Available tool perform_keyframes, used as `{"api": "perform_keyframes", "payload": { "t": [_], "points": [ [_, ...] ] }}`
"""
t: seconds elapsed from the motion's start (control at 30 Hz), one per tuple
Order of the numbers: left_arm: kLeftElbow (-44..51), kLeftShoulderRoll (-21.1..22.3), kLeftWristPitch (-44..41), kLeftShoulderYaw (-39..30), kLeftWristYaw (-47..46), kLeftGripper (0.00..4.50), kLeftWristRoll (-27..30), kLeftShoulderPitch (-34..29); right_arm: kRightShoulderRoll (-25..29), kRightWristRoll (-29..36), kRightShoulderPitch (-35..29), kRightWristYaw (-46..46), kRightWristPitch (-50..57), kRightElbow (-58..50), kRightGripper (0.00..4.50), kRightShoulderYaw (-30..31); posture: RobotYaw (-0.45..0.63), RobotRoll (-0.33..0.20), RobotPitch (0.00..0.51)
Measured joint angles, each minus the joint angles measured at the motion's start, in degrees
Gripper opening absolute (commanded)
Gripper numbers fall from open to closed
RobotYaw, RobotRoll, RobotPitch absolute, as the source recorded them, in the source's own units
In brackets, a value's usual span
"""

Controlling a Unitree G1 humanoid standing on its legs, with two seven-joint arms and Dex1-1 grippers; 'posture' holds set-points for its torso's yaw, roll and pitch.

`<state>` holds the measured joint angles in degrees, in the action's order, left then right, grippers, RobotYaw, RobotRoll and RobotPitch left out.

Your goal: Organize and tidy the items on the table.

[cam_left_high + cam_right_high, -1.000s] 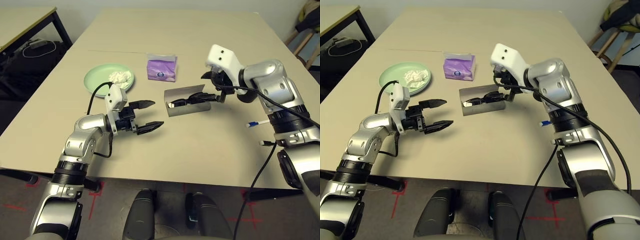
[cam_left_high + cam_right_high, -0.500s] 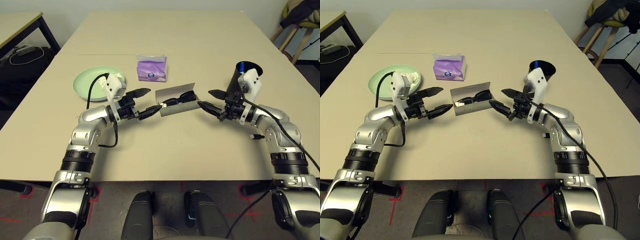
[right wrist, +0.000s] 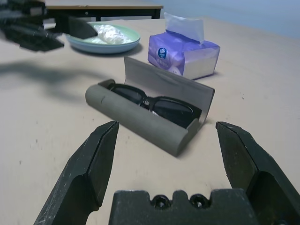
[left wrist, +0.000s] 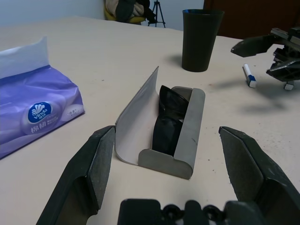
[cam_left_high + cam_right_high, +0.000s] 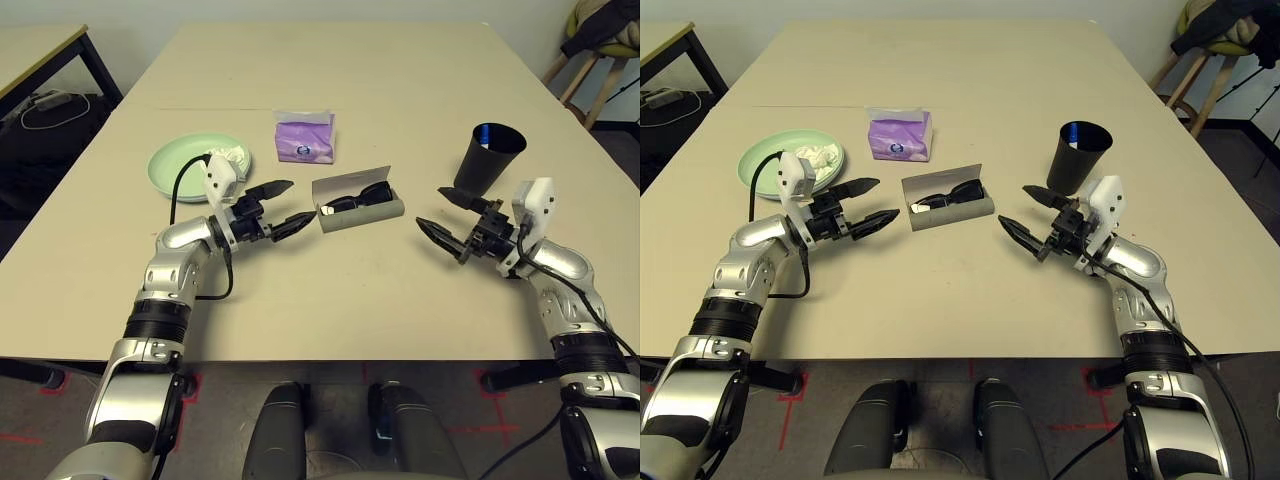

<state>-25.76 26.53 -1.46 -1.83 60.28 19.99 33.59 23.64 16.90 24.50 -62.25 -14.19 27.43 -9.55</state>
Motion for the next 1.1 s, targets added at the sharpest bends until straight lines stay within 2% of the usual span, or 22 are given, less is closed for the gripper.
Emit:
{"api": "perform_keyframes", "payload": {
  "t": [0.27, 0.43, 0.53, 0.57, 0.87, 0.9, 1.1],
  "points": [
    [-0.9, 1.4, 0.0, -0.4, 0.9, 4.5, 0.0, -0.3, 0.0, 0.4, 0.0, -0.4, -0.7, 1.5, 4.46, 0.3, 0.16, 0.0, 0.122],
    [-6.7, 1.7, 2.5, -0.4, 2.9, 4.5, -0.6, 0.0, 0.0, 1.2, -0.5, -0.5, -0.7, 1.5, 4.46, 0.3, 0.14, 0.0, 0.123],
    [-9.4, 1.6, 4.2, -0.4, 3.7, 4.02, -1.0, 0.5, 0.6, 1.9, -1.2, -0.6, 0.0, 1.5, 4.5, 0.3, 0.13, 0.0, 0.123],
    [-10.2, 1.5, 4.6, -0.4, 3.8, 3.69, -1.1, 1.0, 0.8, 2.3, -1.5, -0.7, 0.6, 1.2, 4.5, 0.3, 0.13, 0.0, 0.123],
    [-15.9, 0.8, 8.0, -0.3, 4.2, 0.14, -2.9, 5.0, 2.4, 4.6, -3.1, -1.6, 3.6, -1.5, 4.5, 0.2, 0.12, 0.0, 0.118],
    [-16.3, 0.7, 8.0, -0.3, 3.7, 0.02, -3.3, 5.5, 2.4, 4.6, -3.2, -1.6, 3.7, -1.8, 4.5, 0.2, 0.12, 0.0, 0.117],
    [-22.3, -0.5, 9.0, -0.3, -4.5, 0.02, -7.4, 11.2, 2.3, 4.8, -3.7, -1.2, 3.9, -2.8, 4.5, 0.2, 0.11, 0.0, 0.119]
  ]
}}
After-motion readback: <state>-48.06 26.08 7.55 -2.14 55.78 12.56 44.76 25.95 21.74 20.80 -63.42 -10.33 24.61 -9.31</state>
